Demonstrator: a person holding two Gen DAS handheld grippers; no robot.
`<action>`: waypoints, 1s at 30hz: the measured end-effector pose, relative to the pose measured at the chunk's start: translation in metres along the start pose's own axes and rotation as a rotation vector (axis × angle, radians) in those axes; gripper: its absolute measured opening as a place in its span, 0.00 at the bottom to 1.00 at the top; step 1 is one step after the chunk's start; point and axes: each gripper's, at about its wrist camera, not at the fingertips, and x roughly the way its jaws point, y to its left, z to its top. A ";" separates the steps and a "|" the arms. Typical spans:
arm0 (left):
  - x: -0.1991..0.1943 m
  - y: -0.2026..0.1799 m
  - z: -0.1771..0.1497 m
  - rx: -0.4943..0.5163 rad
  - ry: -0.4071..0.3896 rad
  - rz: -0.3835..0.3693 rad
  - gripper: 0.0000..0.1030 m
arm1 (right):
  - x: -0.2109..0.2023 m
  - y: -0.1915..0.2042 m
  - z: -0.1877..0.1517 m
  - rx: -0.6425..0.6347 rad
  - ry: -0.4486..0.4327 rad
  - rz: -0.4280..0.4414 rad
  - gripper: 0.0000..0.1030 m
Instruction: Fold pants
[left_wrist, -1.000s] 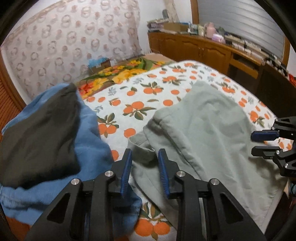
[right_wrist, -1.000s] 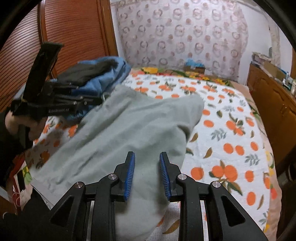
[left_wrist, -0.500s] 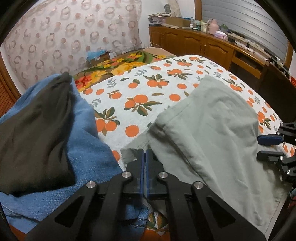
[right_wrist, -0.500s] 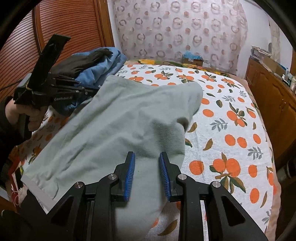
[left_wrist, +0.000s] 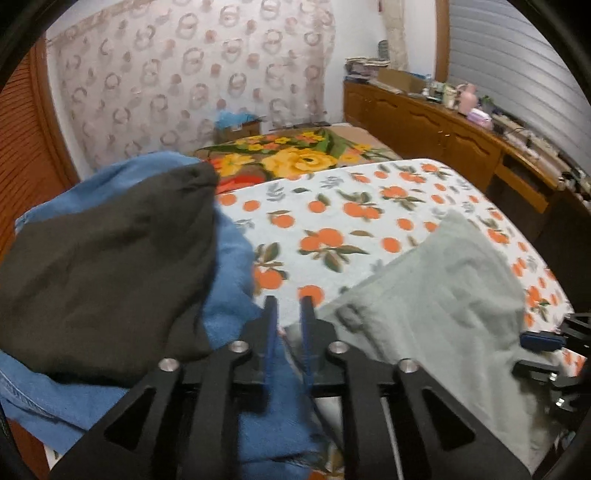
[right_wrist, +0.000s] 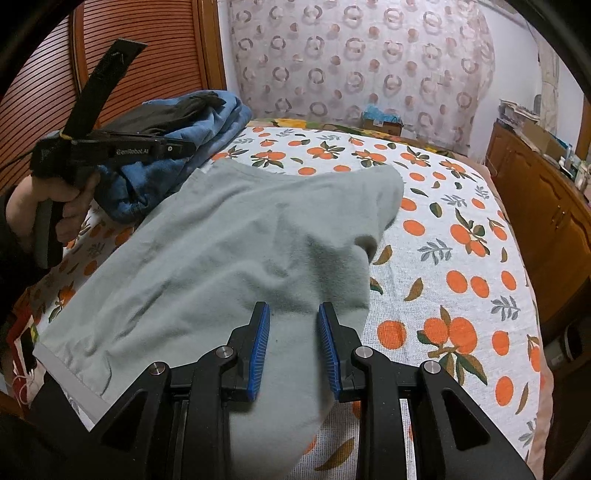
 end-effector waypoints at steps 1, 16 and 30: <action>-0.003 -0.004 -0.001 0.012 -0.006 -0.012 0.28 | 0.000 -0.001 0.000 0.000 0.000 0.000 0.27; 0.018 -0.036 -0.019 -0.016 0.124 -0.127 0.33 | -0.001 -0.003 -0.001 0.005 -0.003 -0.001 0.27; 0.016 -0.041 -0.025 0.012 0.089 -0.083 0.06 | -0.001 -0.002 -0.001 0.002 -0.003 -0.006 0.27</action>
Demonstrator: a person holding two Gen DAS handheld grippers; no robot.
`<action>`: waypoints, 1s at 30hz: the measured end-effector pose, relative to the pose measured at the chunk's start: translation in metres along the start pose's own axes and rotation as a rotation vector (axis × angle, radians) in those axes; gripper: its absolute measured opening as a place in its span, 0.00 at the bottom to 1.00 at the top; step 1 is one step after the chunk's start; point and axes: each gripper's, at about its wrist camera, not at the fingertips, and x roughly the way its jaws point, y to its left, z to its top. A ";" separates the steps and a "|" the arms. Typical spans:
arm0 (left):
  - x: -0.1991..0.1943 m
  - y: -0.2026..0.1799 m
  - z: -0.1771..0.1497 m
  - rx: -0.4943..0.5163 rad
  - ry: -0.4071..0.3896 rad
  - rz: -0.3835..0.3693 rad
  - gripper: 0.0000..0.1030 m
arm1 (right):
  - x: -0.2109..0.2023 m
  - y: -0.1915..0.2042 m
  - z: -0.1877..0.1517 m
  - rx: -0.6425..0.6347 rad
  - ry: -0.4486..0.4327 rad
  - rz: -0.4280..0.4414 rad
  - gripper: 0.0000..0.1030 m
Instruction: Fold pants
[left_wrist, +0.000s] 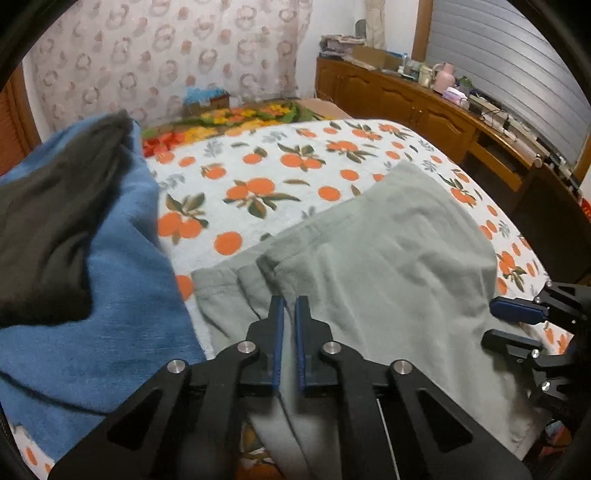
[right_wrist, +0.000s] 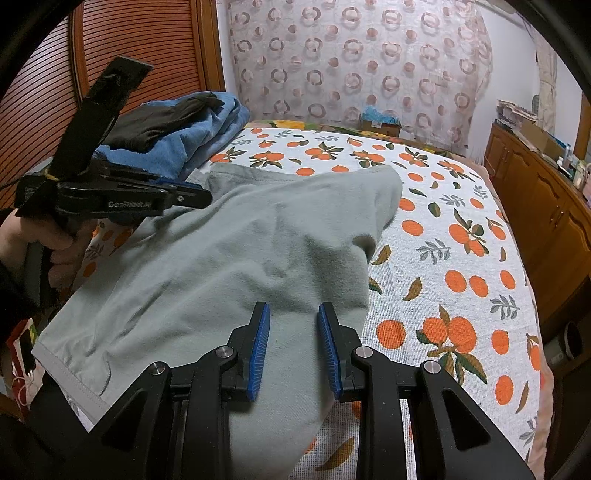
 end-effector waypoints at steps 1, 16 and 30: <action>-0.004 -0.001 0.000 0.005 -0.023 0.010 0.05 | 0.000 0.001 0.000 -0.003 0.000 -0.003 0.27; -0.033 0.022 -0.009 -0.066 -0.072 0.087 0.26 | 0.001 0.005 -0.001 -0.021 0.001 -0.022 0.28; -0.078 -0.023 -0.064 -0.063 -0.109 -0.063 0.43 | -0.039 0.000 -0.026 0.046 -0.042 0.017 0.29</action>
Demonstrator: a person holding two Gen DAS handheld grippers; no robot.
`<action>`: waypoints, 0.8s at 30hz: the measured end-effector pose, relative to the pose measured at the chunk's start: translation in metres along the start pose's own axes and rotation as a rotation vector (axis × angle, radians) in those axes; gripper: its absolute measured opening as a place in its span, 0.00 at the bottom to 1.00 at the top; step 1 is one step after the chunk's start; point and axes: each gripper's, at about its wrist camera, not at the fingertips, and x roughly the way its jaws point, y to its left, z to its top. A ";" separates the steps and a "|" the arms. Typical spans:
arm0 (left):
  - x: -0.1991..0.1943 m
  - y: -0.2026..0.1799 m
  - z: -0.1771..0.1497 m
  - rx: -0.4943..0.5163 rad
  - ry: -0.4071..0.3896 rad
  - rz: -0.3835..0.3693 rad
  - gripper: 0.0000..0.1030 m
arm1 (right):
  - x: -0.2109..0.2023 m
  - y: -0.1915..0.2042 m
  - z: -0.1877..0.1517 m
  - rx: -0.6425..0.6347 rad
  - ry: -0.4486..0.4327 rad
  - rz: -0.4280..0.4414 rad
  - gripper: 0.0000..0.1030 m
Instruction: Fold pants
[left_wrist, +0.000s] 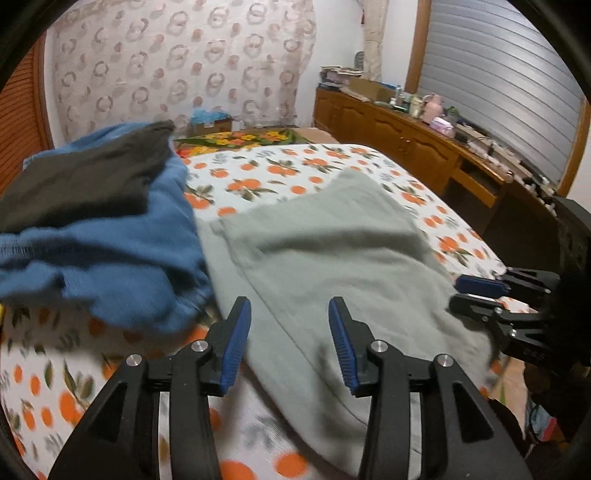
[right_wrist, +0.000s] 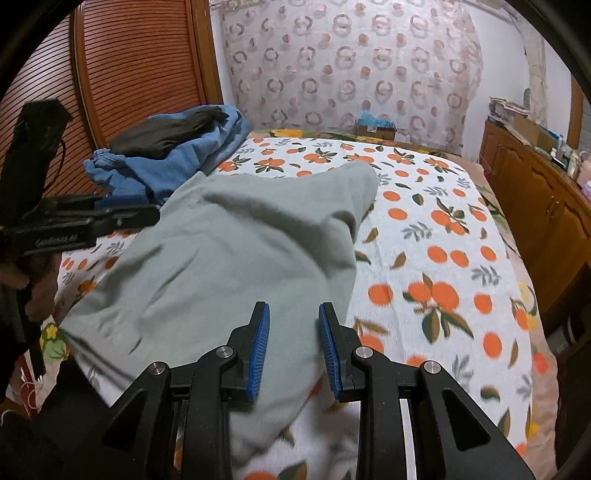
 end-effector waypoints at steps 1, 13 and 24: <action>-0.001 -0.003 -0.003 -0.001 0.000 -0.009 0.43 | -0.002 0.000 -0.002 0.006 -0.002 0.004 0.32; -0.012 -0.024 -0.046 0.019 0.024 0.016 0.43 | -0.027 0.003 -0.028 0.042 0.020 -0.045 0.42; -0.024 -0.022 -0.074 -0.028 0.021 0.034 0.43 | -0.037 0.009 -0.039 0.067 0.028 -0.014 0.42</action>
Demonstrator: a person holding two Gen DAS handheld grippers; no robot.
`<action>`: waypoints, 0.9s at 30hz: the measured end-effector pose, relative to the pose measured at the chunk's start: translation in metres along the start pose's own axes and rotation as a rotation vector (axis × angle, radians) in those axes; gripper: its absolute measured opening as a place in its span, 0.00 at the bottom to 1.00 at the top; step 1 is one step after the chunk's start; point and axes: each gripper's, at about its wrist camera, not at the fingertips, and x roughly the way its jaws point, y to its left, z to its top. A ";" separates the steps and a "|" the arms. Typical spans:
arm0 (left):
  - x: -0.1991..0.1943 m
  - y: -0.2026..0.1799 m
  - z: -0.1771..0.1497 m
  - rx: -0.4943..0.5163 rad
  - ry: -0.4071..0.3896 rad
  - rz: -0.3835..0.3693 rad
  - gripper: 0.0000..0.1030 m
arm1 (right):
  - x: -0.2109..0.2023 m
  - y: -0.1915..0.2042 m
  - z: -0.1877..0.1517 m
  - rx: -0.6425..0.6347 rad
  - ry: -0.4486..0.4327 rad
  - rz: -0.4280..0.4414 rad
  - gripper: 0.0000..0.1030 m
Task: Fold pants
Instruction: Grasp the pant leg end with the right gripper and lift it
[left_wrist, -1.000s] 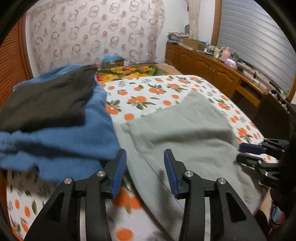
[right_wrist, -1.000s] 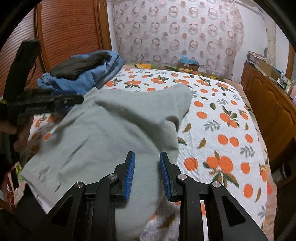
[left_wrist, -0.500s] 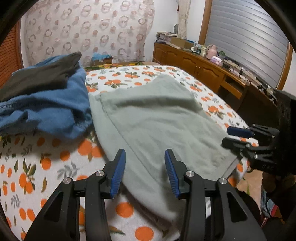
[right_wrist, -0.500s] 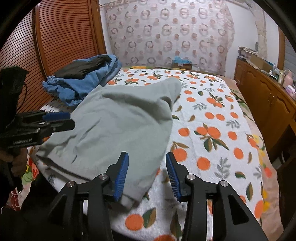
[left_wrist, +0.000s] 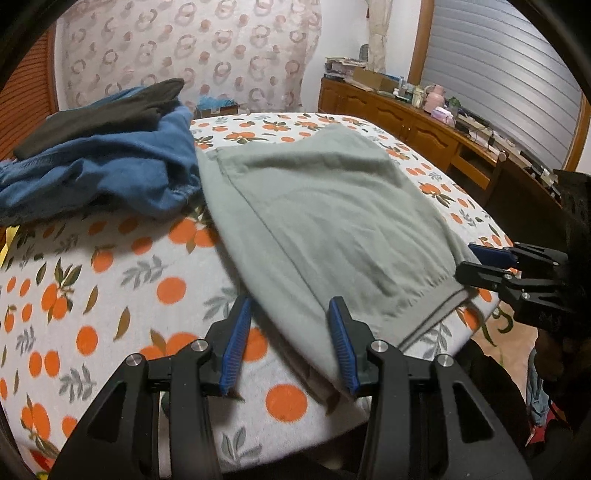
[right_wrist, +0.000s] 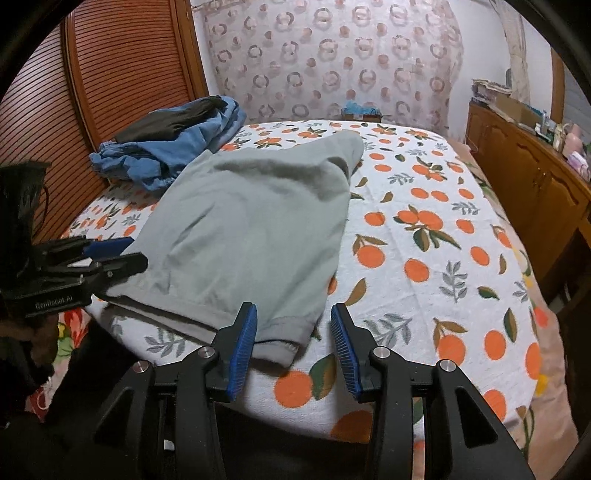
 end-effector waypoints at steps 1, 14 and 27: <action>-0.002 0.000 -0.002 -0.003 -0.003 0.000 0.43 | 0.000 0.000 -0.001 0.003 0.001 0.005 0.42; -0.012 -0.003 -0.012 -0.041 -0.009 -0.016 0.43 | 0.001 0.011 0.002 -0.021 -0.016 0.025 0.12; -0.019 -0.014 -0.021 -0.065 -0.004 -0.036 0.43 | -0.014 0.014 0.004 -0.014 -0.076 0.004 0.08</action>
